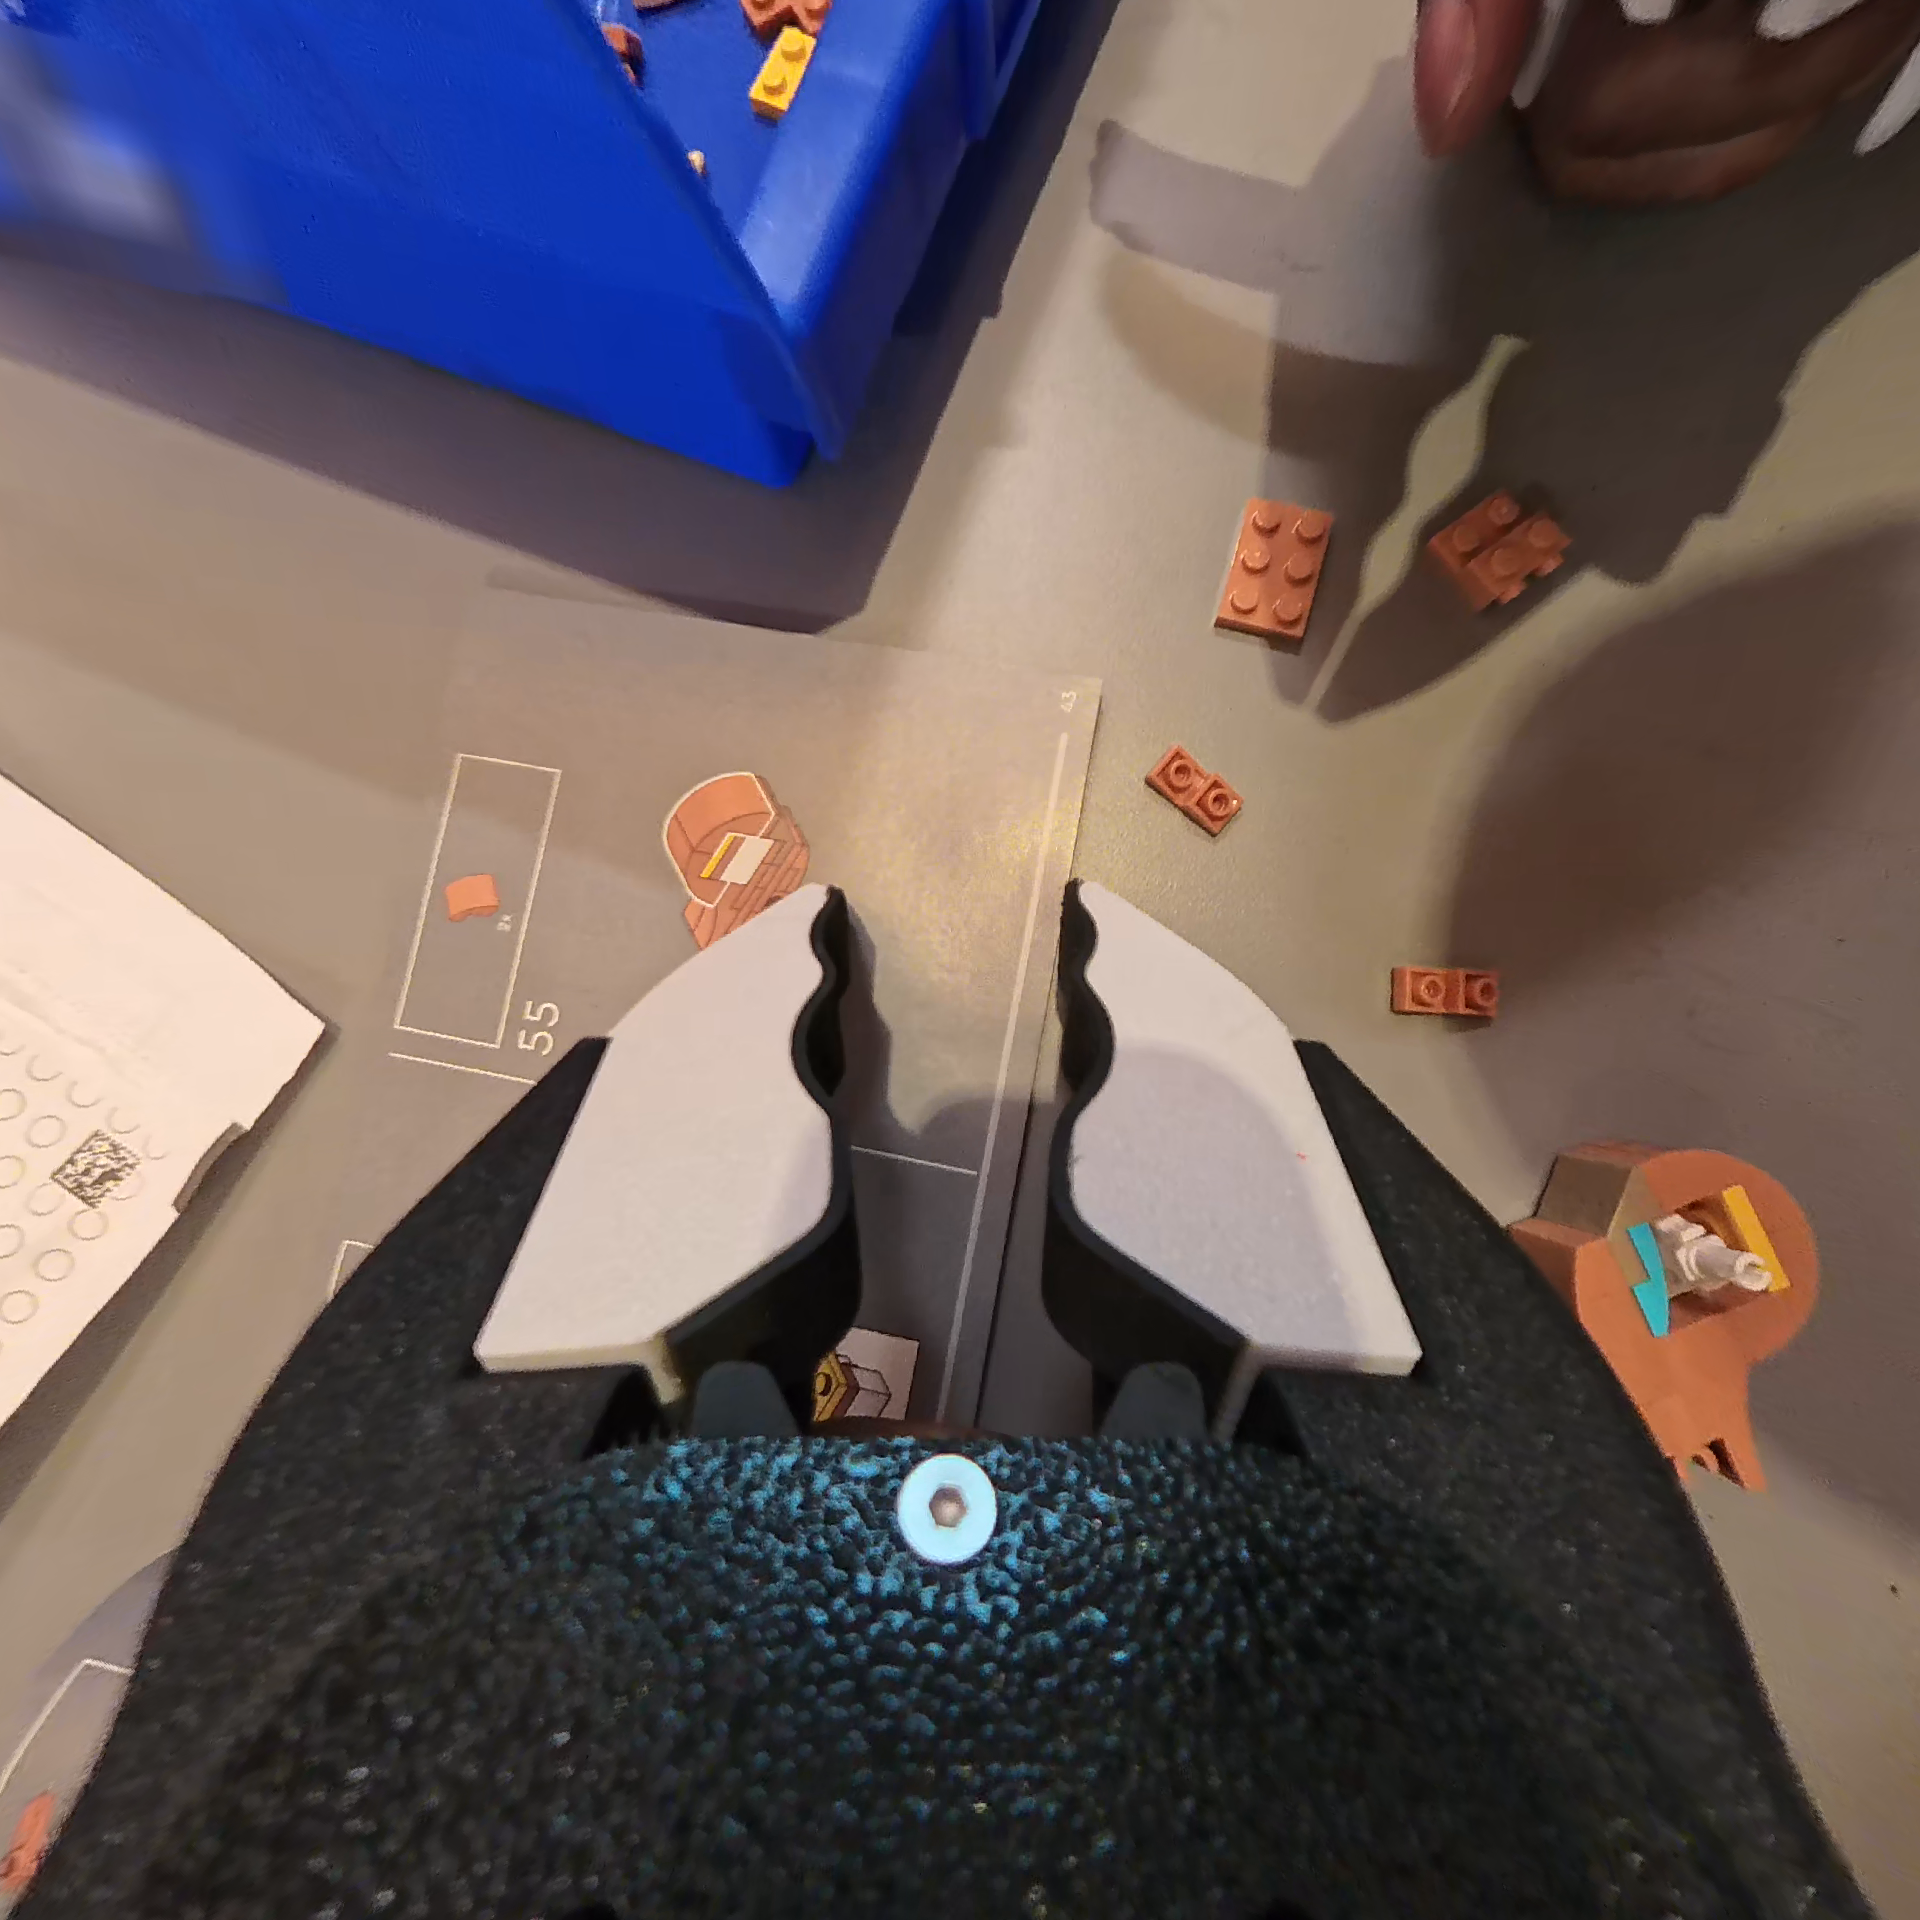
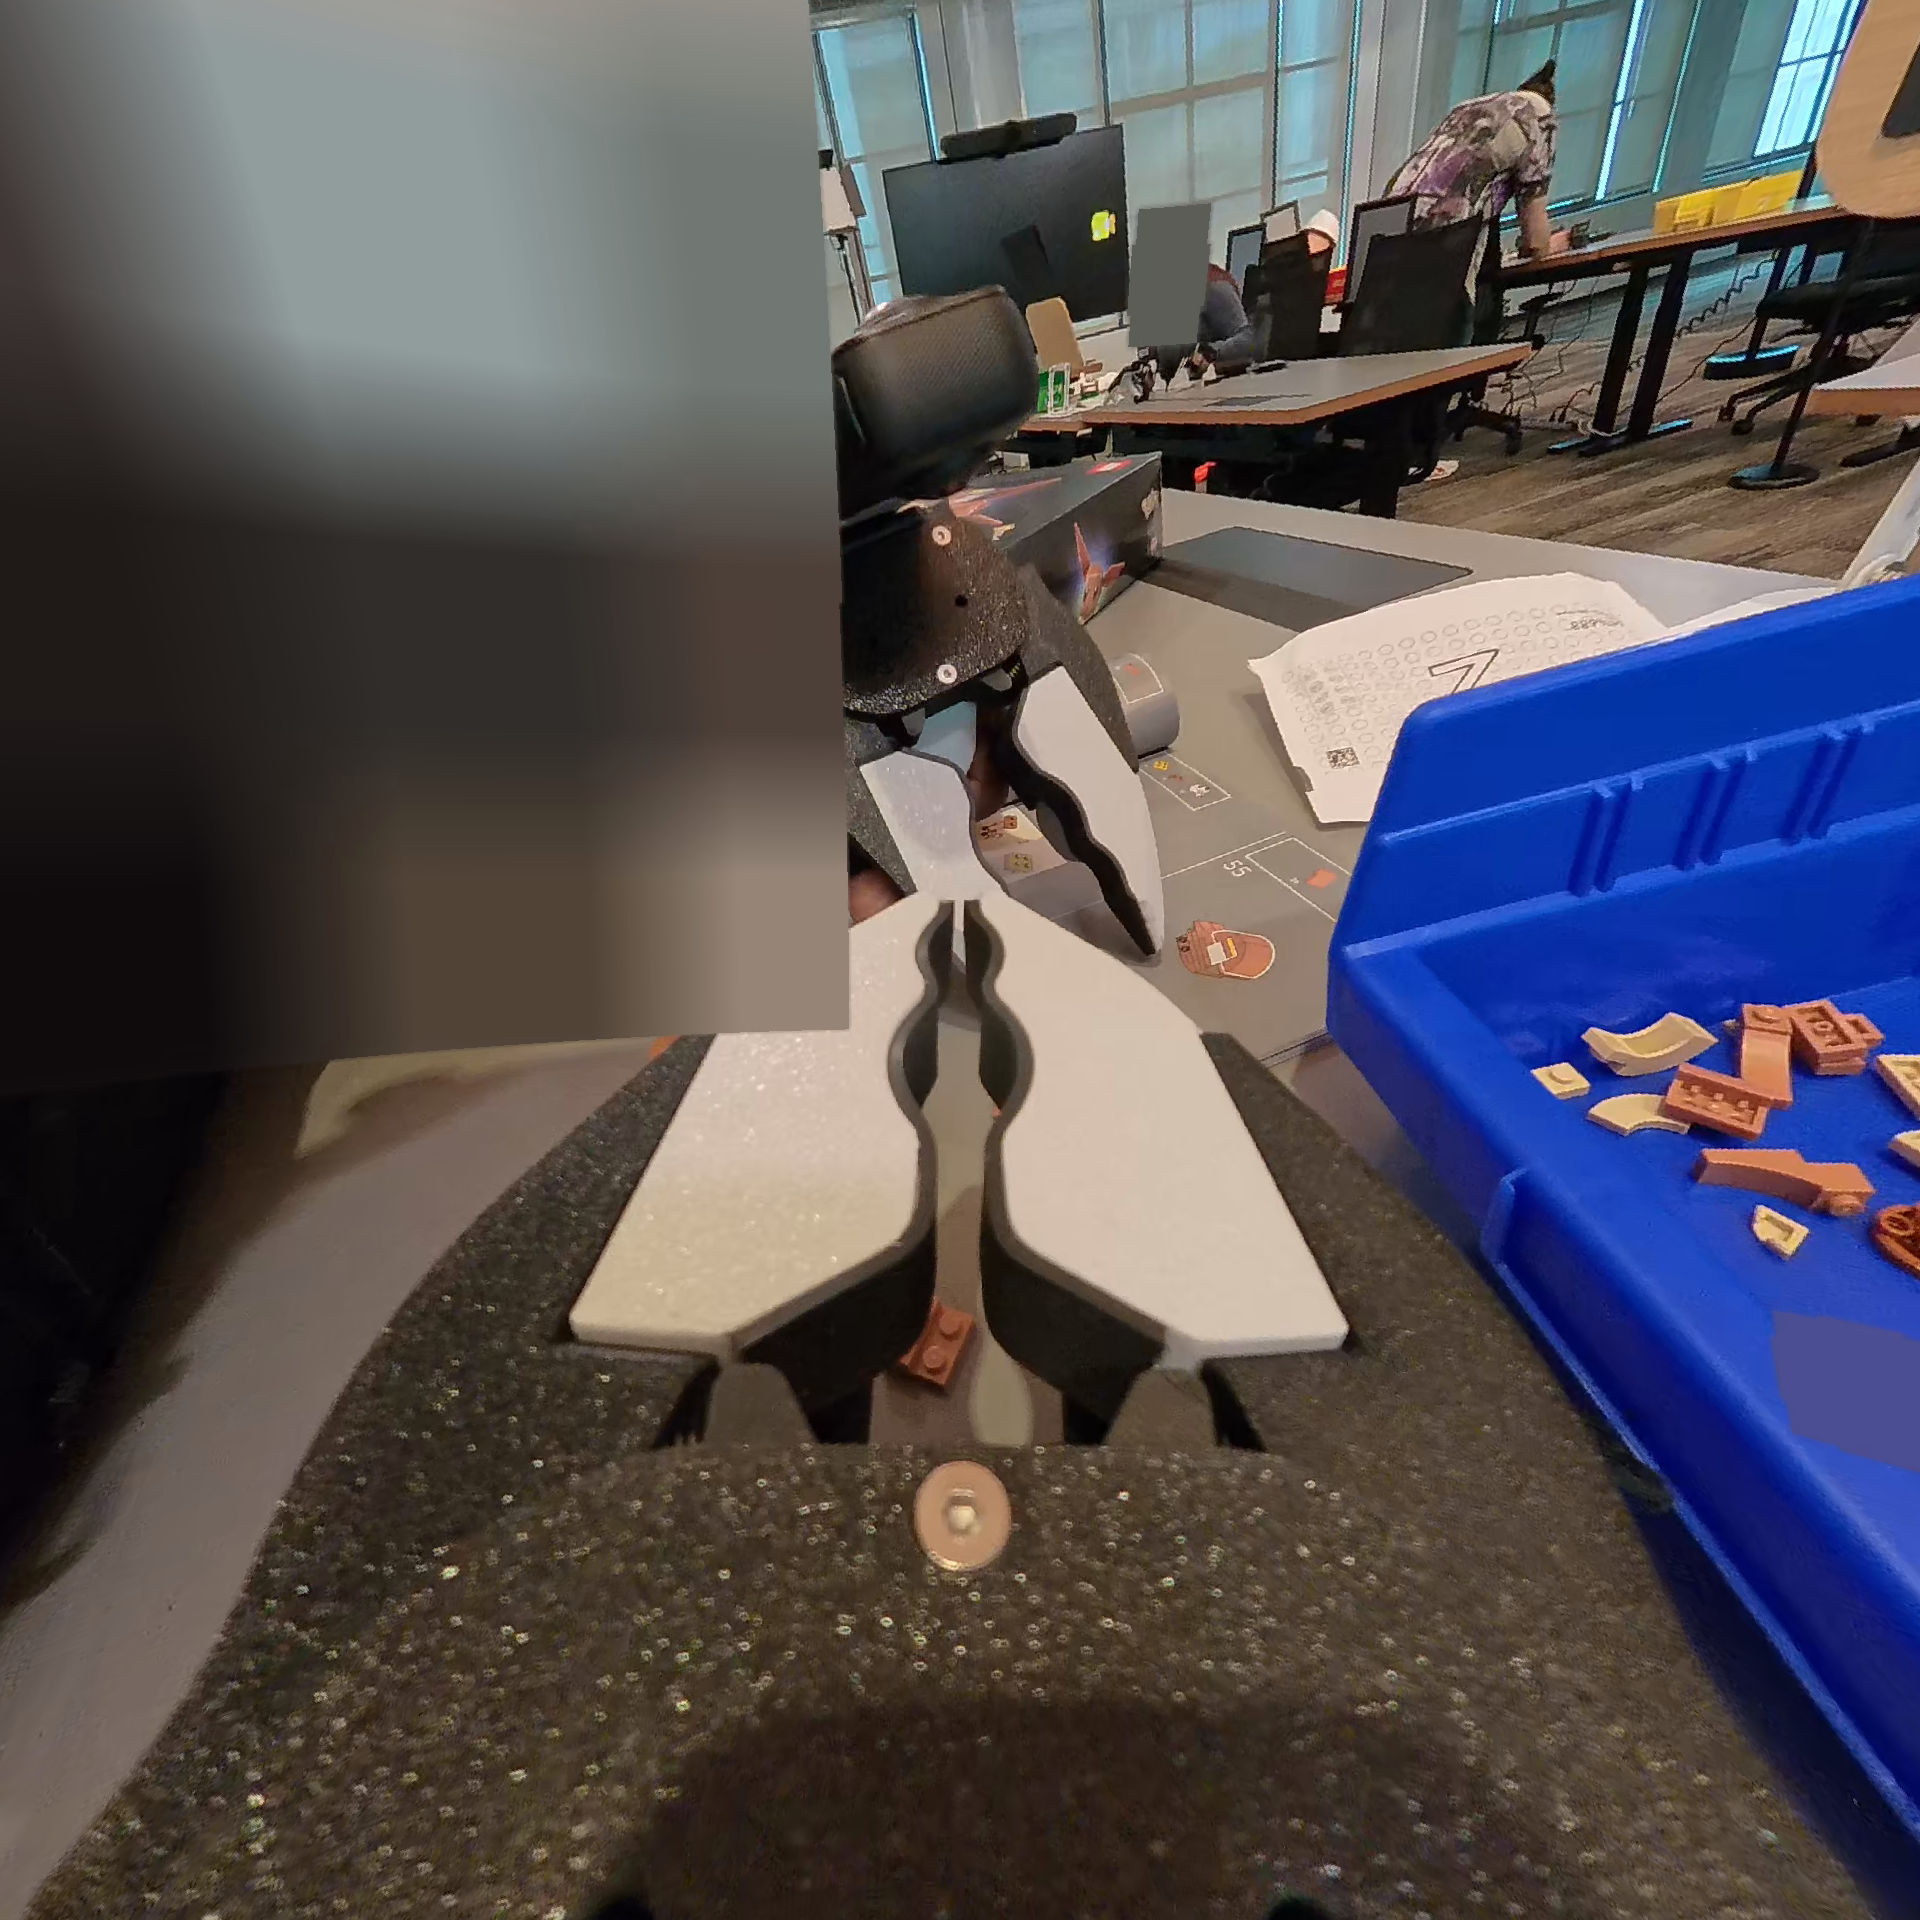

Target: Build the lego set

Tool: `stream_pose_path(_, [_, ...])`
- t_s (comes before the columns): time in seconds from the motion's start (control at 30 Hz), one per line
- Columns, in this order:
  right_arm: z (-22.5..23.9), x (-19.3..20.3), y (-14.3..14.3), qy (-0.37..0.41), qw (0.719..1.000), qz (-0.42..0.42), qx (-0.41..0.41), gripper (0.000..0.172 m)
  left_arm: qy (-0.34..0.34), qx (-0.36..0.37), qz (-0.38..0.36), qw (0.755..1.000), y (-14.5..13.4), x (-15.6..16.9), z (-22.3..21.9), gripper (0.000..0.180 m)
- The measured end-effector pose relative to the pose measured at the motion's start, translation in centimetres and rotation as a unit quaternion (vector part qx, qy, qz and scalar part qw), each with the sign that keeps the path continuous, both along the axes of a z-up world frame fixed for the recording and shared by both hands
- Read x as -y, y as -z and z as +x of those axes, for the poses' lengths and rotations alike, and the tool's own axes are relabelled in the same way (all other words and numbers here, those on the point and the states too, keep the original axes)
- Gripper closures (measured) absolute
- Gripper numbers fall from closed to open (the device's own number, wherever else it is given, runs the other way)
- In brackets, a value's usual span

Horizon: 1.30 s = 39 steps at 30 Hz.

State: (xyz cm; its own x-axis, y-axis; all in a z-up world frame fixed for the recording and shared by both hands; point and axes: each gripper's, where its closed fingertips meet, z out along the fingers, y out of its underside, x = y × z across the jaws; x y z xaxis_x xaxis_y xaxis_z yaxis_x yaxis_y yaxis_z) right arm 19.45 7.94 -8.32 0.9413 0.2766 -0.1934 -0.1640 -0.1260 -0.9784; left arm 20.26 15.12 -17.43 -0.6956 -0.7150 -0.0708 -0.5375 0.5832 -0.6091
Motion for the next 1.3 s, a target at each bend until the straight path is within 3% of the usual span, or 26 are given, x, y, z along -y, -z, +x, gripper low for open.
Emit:
stream_pose_path(0.8, [0.7,-0.8,1.0,0.02,0.999,-0.041,0.0,0.167,-0.011,0.0,-0.028,1.0,-0.9,-0.3,0.2,0.142])
stream_pose_path(0.97, [2.4,-1.7,2.5,0.073,0.985,-0.078,0.138,0.166,-0.011,0.003,-0.031,0.999,-1.1,-0.4,0.2,0.142])
stream_pose_path(1.13, [1.9,-2.3,4.5,0.061,0.96,-0.121,0.245,0.164,-0.011,0.003,-0.036,0.999,-1.2,-0.4,0.2,0.142])
stream_pose_path(1.3, [2.0,-2.8,5.8,0.054,0.947,-0.157,0.275,0.163,-0.011,0.002,-0.037,0.999,-1.2,-0.4,0.2,0.142])
